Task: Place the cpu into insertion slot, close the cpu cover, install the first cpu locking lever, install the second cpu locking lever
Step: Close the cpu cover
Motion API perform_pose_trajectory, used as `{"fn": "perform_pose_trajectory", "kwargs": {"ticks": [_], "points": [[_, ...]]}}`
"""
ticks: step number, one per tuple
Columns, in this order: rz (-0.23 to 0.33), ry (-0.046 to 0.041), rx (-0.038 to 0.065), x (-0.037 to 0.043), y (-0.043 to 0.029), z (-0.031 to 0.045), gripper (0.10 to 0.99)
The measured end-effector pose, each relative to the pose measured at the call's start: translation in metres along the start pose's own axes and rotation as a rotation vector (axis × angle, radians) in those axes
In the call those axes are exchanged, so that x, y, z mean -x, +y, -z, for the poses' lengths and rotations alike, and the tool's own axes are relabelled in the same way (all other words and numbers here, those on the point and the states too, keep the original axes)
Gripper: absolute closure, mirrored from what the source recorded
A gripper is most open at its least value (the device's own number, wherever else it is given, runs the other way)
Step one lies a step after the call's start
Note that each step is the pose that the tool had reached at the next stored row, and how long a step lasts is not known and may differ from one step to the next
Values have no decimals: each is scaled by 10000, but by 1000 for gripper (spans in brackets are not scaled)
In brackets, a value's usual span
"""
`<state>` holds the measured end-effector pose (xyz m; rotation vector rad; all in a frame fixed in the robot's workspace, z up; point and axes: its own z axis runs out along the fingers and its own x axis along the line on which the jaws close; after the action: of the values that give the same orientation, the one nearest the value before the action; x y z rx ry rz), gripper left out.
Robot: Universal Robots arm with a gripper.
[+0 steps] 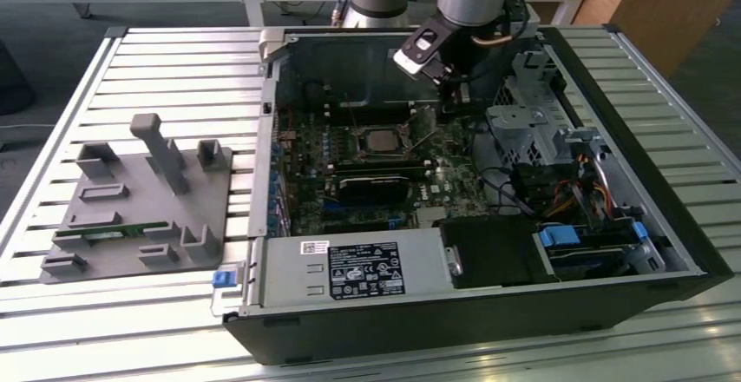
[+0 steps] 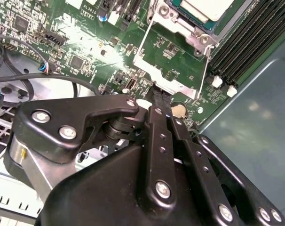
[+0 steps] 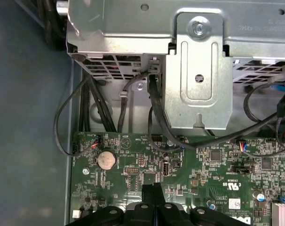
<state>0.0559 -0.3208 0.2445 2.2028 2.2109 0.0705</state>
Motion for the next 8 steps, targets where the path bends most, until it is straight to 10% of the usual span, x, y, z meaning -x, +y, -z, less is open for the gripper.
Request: {"fn": "perform_pose_trajectory", "kwargs": {"ticks": [8], "points": [[11,0,0,0,-58,0,980]]}}
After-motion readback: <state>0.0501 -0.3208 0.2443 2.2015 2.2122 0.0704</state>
